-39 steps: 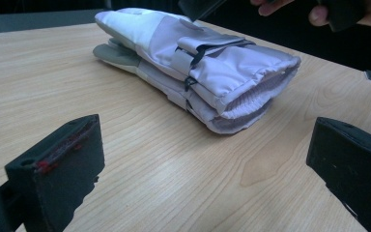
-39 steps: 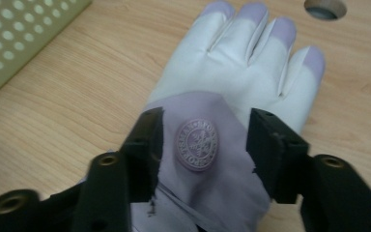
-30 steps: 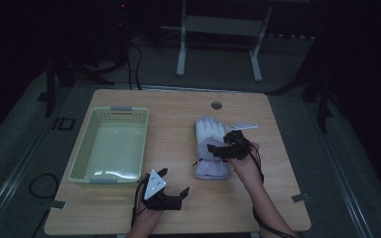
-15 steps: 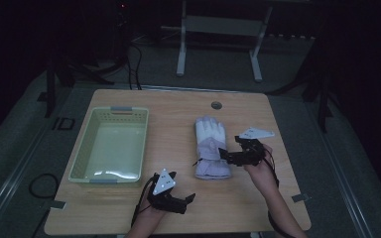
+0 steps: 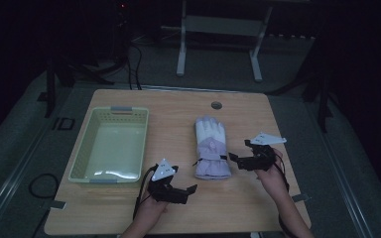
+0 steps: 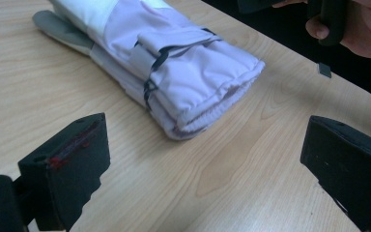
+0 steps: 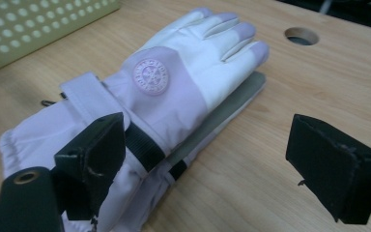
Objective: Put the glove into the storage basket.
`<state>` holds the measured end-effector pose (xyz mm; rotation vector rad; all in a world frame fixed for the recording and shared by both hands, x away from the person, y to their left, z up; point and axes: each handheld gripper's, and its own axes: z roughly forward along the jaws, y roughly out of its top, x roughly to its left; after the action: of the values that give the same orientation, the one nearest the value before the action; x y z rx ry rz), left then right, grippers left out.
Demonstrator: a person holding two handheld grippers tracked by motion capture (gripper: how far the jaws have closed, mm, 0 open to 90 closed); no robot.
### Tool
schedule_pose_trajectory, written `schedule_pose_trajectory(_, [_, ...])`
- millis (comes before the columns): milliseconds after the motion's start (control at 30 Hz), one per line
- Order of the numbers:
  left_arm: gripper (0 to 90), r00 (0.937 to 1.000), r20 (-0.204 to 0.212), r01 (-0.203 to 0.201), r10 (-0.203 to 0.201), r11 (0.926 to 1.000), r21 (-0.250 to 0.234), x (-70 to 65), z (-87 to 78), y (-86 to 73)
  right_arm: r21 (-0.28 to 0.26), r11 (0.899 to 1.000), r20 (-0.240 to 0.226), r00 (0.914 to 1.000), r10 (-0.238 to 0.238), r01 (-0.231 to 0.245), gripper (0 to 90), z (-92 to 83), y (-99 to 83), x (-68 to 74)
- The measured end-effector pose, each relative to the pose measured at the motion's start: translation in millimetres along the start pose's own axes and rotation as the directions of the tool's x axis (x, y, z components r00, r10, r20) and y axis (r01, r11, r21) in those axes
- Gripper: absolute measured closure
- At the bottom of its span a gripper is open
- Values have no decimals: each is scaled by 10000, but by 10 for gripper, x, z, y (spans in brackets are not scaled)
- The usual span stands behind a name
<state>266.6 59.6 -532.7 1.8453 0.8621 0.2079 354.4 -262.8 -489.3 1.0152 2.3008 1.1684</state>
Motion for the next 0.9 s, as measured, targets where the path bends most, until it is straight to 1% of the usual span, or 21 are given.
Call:
schedule_pose_trajectory(33, [35, 10000, 46, -1, 1, 10000, 29, 1, 13, 42, 17, 10000, 87, 10000, 22, -22, 138, 2, 0, -5])
schedule_pose_trajectory(67, [31, 10000, 77, 5, -5, 9999, 101, 9, 25, 85, 35, 10000, 69, 10000, -1, 1, 138, 6, 4, -13])
schedule_pose_trajectory(167, [26, 10000, -1, 47, -47, 9996, 286, 52, 75, 217, 56, 9999, 13, 9999, 103, -103, 137, 25, 31, -30])
schedule_pose_trajectory(200, [25, 10000, -81, 3, -1, 9995, 308, 70, 91, 258, 86, 9999, -131, 9999, 53, -51, 137, 43, 44, -34])
schedule_pose_trajectory(233, [19, 9998, -174, -15, 21, 9995, 326, 86, 110, 297, 77, 10000, -164, 9999, 16, -15, 137, 64, 54, -41])
schedule_pose_trajectory(267, [12, 9993, -382, -45, 55, 9997, 253, 99, 119, 330, 133, 9999, -188, 9998, 93, -91, 137, 87, 62, -51])
schedule_pose_trajectory(300, [10, 9986, -491, -191, 198, 9997, 144, 110, 121, 358, 189, 9998, -308, 9995, 102, -96, 137, 115, 68, -61])
schedule_pose_trajectory(367, [0, 9959, -779, -453, 458, 9989, 73, 117, 143, 402, 143, 9998, -325, 9994, 134, -129, 138, 162, 78, -71])
schedule_pose_trajectory(433, [0, 9972, -616, -404, 417, 9989, 218, 139, 186, 440, 48, 9997, -404, 9989, 241, -240, 137, 202, 95, -85])
schedule_pose_trajectory(467, [0, 9972, -650, -358, 373, 9991, 245, 143, 212, 450, -88, 9995, -368, 9989, 289, -292, 138, 214, 106, -89])
schedule_pose_trajectory(500, [0, 9981, -523, -323, 338, 9990, 296, 153, 240, 461, -169, 9995, -370, 9990, 258, -265, 137, 226, 119, -94])
schedule_pose_trajectory(567, [0, 9985, -527, -145, 172, 9986, 510, 166, 311, 485, -188, 9993, -368, 9989, 304, -311, 137, 246, 152, -94])
schedule_pose_trajectory(600, [0, 9990, -434, -87, 114, 9980, 632, 175, 345, 497, -79, 9991, -336, 9985, 423, -425, 137, 255, 172, -99])
schedule_pose_trajectory(633, [0, 9985, -544, -3, 42, 9974, 718, 178, 380, 507, -40, 9980, -504, 9968, 625, -628, 135, 268, 188, -108])
schedule_pose_trajectory(667, [0, 9984, -572, 56, -6, 9962, 872, 184, 414, 518, -104, 9967, -553, 9952, 803, -810, 133, 280, 201, -116])
schedule_pose_trajectory(700, [9, 9984, -572, 56, -6, 9962, 872, 184, 414, 518, -104, 9967, -553, 9952, 803, -810, 133, 280, 201, -116])
schedule_pose_trajectory(733, [21, 9986, -419, 351, -312, 9948, 958, 203, 467, 531, -141, 9943, -483, 9933, 1052, -1060, 123, 306, 229, -122])
schedule_pose_trajectory(800, [53, 9977, -483, 532, -483, 9929, 1068, 213, 512, 541, -236, 9944, -445, 9938, 1022, -1033, 106, 333, 247, -111])
schedule_pose_trajectory(833, [55, 9974, -498, 574, -520, 9918, 1140, 219, 532, 541, -227, 9936, -358, 9933, 1102, -1110, 106, 355, 253, -104])
schedule_pose_trajectory(867, [56, 9961, -571, 729, -666, 9904, 1173, 224, 551, 538, -203, 9922, -293, 9921, 1222, -1228, 106, 381, 257, -100])
schedule_pose_trajectory(900, [72, 9950, -584, 879, -815, 9891, 1179, 229, 569, 528, -147, 9919, -335, 9915, 1258, -1263, 107, 412, 255, -103])
